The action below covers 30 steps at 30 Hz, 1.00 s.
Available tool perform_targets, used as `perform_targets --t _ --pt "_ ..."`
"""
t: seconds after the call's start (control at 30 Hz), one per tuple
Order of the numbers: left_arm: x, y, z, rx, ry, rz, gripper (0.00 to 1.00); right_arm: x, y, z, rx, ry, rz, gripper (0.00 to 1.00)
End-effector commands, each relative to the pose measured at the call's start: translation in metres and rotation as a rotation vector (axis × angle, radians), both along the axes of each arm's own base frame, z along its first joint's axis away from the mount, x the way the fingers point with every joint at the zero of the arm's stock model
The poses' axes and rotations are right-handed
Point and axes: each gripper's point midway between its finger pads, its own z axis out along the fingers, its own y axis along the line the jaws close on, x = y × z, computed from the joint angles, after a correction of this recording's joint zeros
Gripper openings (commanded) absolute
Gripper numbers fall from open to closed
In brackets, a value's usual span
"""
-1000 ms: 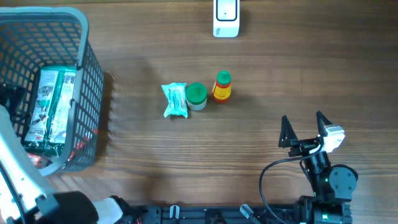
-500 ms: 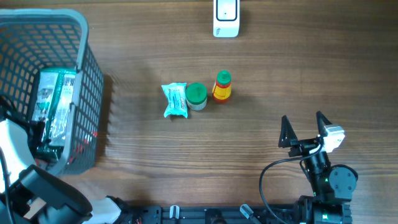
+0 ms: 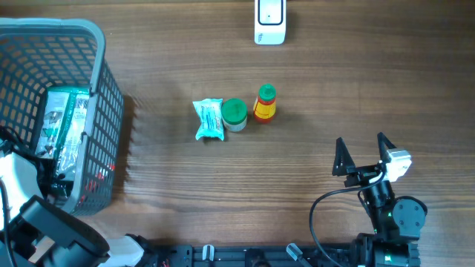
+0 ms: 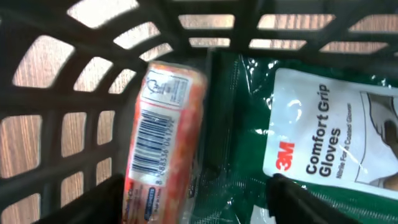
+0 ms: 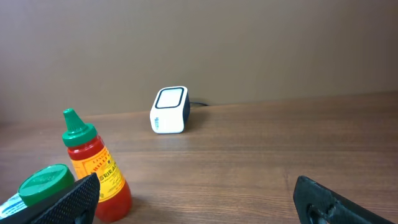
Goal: Scan the item barcode
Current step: 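Reach the left gripper into the basket and grasp the orange packet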
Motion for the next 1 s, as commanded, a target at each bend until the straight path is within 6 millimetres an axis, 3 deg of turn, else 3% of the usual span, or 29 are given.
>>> perform_targets --t 0.0,0.1,0.17,0.37,0.53,0.63,0.73,0.83,0.9,0.97 --pt "-0.004 -0.004 -0.004 -0.021 -0.003 0.014 0.52 0.000 -0.002 0.001 0.001 -0.004 -0.012 1.00" --pt "-0.005 -0.005 -0.004 -0.025 0.002 0.014 0.16 0.000 -0.002 0.001 0.001 -0.004 -0.012 1.00" --pt "-0.005 -0.005 -0.004 -0.025 0.002 0.014 0.04 0.000 -0.002 0.001 0.001 -0.004 -0.012 1.00" --pt "-0.003 -0.003 0.011 0.005 -0.027 0.014 0.04 0.000 -0.002 0.001 0.001 -0.004 -0.012 1.00" --pt "0.005 0.004 0.063 0.105 -0.130 0.009 0.04 0.000 -0.002 0.001 0.001 -0.004 -0.012 1.00" --pt "0.017 -0.003 0.091 0.133 -0.258 -0.021 0.04 0.000 -0.002 0.001 0.001 -0.004 -0.012 1.00" --pt "0.049 -0.019 0.131 0.131 -0.503 -0.118 0.04 0.000 -0.002 0.001 0.001 -0.004 -0.012 1.00" --pt "0.086 -0.049 0.175 0.088 -0.778 -0.285 0.04 0.000 -0.002 0.001 0.001 -0.004 -0.012 1.00" --pt "0.110 -0.086 0.215 -0.028 -1.028 -0.391 0.04 0.000 -0.002 0.001 0.001 -0.004 -0.012 1.00" --pt "0.120 -0.114 0.238 -0.137 -1.161 -0.458 0.04 0.000 -0.002 0.001 0.002 -0.004 -0.012 1.00"
